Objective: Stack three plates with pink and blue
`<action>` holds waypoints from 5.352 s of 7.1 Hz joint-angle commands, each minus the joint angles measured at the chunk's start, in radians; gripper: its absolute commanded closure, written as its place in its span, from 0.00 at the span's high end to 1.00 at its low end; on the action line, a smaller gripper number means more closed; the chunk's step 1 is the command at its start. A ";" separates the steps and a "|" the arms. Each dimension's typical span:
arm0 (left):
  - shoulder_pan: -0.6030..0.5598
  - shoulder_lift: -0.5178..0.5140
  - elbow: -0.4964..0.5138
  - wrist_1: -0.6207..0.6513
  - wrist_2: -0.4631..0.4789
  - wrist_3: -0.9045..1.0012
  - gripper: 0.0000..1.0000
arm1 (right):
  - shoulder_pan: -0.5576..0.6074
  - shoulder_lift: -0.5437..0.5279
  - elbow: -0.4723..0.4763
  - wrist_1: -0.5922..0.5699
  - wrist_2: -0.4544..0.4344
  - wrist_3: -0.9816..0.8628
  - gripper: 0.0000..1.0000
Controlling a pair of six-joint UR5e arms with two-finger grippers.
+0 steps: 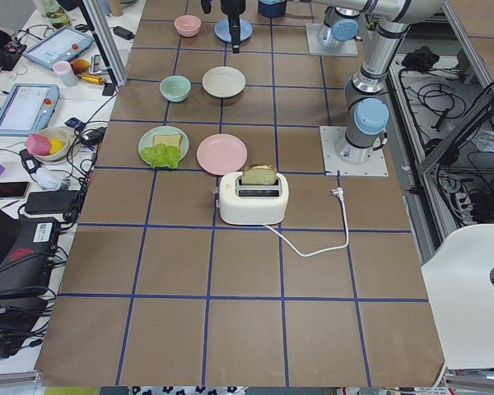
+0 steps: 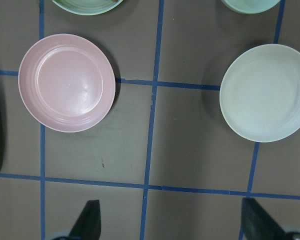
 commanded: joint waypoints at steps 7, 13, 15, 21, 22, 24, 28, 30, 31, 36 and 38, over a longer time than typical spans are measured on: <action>0.002 0.006 0.000 0.001 0.001 0.000 1.00 | -0.002 0.008 -0.031 0.015 0.001 0.017 1.00; 0.052 -0.060 -0.071 0.040 -0.004 0.002 1.00 | -0.112 0.045 0.084 -0.108 0.002 -0.009 1.00; 0.062 -0.104 -0.281 0.281 0.010 0.067 0.99 | -0.178 0.048 0.095 -0.128 -0.001 -0.057 1.00; 0.089 -0.296 -0.652 1.006 0.113 0.321 0.95 | -0.382 0.146 0.251 -0.340 -0.033 -0.282 1.00; 0.109 -0.318 -0.658 1.037 0.111 0.372 0.79 | -0.425 0.148 0.288 -0.352 -0.016 -0.279 1.00; 0.111 -0.321 -0.656 1.044 0.110 0.378 0.15 | -0.439 0.175 0.334 -0.425 -0.016 -0.278 1.00; 0.068 -0.286 -0.647 1.034 0.116 0.319 0.00 | -0.511 0.316 0.370 -0.620 0.033 -0.417 1.00; -0.019 -0.258 -0.585 0.971 0.117 0.178 0.00 | -0.533 0.343 0.377 -0.620 0.077 -0.428 0.94; -0.089 -0.270 -0.473 0.855 0.117 0.051 0.00 | -0.548 0.350 0.377 -0.619 0.114 -0.428 0.88; -0.374 -0.416 -0.125 0.594 0.102 -0.339 0.00 | -0.551 0.352 0.411 -0.616 0.122 -0.468 0.36; -0.490 -0.503 -0.066 0.605 0.105 -0.372 0.00 | -0.551 0.350 0.411 -0.603 0.120 -0.470 0.09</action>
